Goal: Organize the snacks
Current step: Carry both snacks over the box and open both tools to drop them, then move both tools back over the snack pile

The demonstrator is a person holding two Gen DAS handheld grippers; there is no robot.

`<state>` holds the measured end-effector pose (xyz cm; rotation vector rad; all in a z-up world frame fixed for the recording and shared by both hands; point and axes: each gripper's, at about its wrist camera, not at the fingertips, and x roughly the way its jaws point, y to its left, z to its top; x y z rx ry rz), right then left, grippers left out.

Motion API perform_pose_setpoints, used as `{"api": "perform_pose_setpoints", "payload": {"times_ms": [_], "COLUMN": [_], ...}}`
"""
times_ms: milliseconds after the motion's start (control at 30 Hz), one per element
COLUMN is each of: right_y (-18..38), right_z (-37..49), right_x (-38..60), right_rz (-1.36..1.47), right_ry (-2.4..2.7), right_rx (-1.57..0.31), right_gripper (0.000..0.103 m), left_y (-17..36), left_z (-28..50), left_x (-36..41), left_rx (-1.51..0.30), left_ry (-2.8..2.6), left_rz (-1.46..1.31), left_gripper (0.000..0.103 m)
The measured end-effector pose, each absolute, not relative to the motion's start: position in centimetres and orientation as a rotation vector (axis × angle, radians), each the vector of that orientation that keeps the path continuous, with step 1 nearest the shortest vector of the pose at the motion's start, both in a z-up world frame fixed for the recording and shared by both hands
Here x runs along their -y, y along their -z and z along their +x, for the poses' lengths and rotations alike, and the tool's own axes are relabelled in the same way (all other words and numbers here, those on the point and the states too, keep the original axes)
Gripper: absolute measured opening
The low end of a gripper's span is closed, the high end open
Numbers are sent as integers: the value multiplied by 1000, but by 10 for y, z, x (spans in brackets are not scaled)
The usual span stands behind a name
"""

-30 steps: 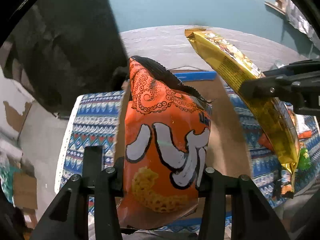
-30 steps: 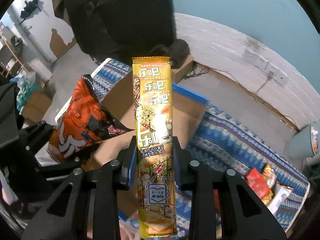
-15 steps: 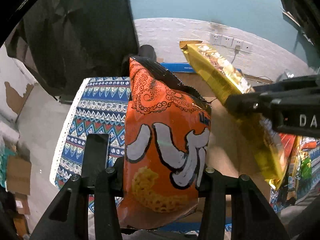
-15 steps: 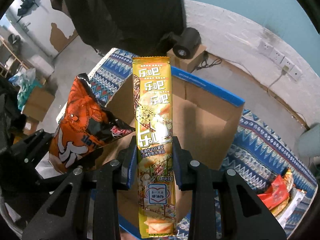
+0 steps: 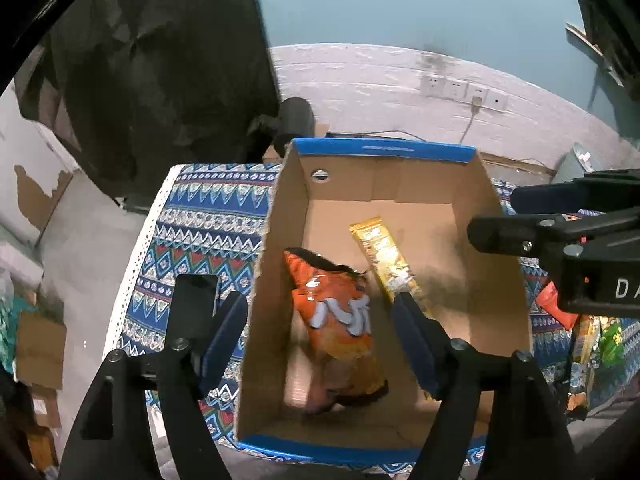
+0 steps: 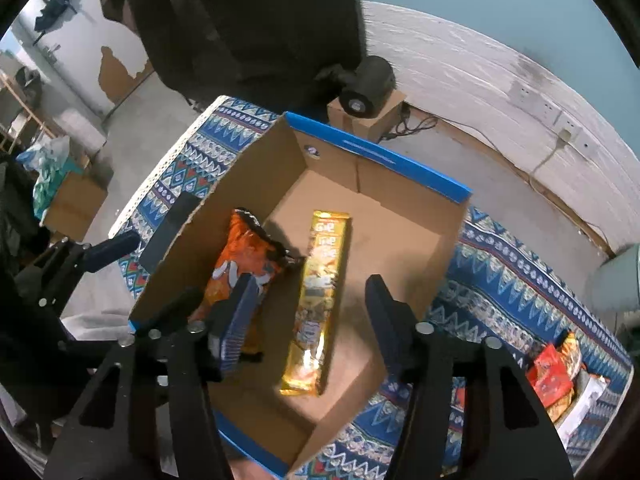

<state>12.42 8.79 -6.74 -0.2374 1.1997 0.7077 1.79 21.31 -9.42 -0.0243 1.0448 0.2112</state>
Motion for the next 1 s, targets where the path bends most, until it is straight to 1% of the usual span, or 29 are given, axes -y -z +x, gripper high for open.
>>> {"api": "perform_pose_setpoints", "payload": {"times_ms": [333, 400, 467, 1000], "right_y": [60, 58, 56, 52], "right_z": [119, 118, 117, 102], "right_x": [-29, -18, -5, 92], "right_rz": [-233, -227, -220, -194], "right_ry": [-619, -612, -593, -480], "right_rx": [-1194, -1190, -1186, -1179], "right_gripper": [62, 64, 68, 70], "left_y": [85, 84, 84, 78], "left_z": [24, 25, 26, 41], "left_x": [-173, -165, -156, -73], "left_rx": [-1051, -1050, -1053, -1063], "left_ry": [-149, -142, -134, -8], "left_rz": [25, 37, 51, 142], "left_gripper": [77, 77, 78, 78]}}
